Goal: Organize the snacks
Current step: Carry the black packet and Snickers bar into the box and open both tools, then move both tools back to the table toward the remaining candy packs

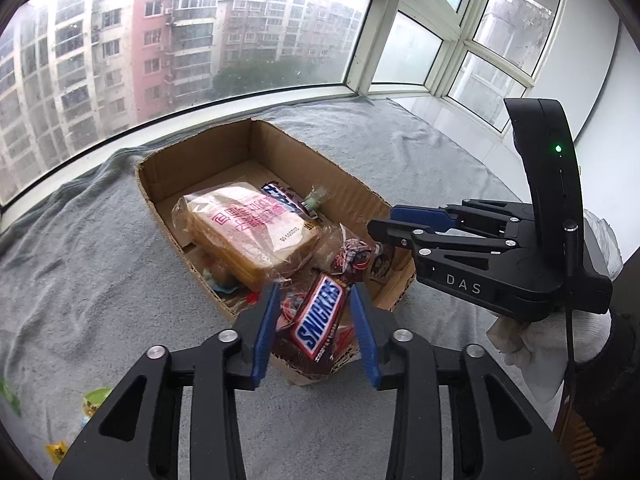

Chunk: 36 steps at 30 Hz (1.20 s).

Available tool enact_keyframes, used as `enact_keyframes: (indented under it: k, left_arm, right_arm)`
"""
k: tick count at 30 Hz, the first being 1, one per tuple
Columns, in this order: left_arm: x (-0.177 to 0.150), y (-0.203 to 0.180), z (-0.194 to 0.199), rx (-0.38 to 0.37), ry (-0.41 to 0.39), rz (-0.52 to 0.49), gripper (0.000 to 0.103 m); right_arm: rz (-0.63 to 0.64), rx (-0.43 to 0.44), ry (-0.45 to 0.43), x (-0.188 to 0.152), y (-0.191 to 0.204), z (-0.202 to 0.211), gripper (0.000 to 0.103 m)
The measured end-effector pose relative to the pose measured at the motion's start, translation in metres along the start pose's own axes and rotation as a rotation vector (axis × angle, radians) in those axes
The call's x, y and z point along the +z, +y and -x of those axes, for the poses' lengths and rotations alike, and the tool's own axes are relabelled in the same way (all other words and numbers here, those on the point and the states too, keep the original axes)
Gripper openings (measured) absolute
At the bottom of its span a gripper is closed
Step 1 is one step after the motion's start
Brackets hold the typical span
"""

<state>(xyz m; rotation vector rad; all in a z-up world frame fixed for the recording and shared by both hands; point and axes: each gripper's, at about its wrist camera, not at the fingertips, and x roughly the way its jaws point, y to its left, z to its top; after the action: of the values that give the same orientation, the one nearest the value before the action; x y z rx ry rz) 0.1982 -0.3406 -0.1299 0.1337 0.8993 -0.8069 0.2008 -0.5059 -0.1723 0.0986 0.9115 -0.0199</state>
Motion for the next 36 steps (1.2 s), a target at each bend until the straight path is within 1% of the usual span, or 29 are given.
enact_keyframes:
  k: [1, 12, 14, 15, 17, 25, 31, 36]
  left_arm:
    - [0.000, -0.001, 0.001, 0.003, -0.006, -0.002, 0.043]
    - [-0.001, -0.002, 0.013, 0.008, -0.023, -0.009, 0.043]
    - [-0.002, -0.003, 0.017, 0.013, -0.029, -0.013, 0.043]
    - [-0.003, -0.002, 0.019, 0.017, -0.032, -0.015, 0.043]
    - [-0.004, -0.002, 0.025, 0.020, -0.038, -0.018, 0.043]
    - [-0.015, 0.004, 0.057, 0.057, -0.081, -0.026, 0.043]
    - [-0.027, 0.021, 0.081, 0.087, -0.102, -0.009, 0.043]
    - [-0.038, 0.039, 0.100, 0.118, -0.121, 0.017, 0.043]
  right_arm:
    - [-0.002, -0.003, -0.007, 0.000, 0.000, 0.002, 0.056]
    - [0.016, -0.017, -0.018, 0.002, 0.009, 0.012, 0.057]
    - [0.015, -0.014, -0.023, 0.003, 0.010, 0.015, 0.058]
    - [0.015, -0.013, -0.026, 0.003, 0.011, 0.017, 0.060]
    - [0.017, -0.016, -0.034, 0.003, 0.013, 0.023, 0.069]
    - [0.050, 0.009, -0.067, 0.005, 0.036, 0.048, 0.069]
    - [0.079, 0.051, -0.085, 0.004, 0.063, 0.063, 0.070]
    - [0.107, 0.096, -0.079, 0.001, 0.091, 0.069, 0.071]
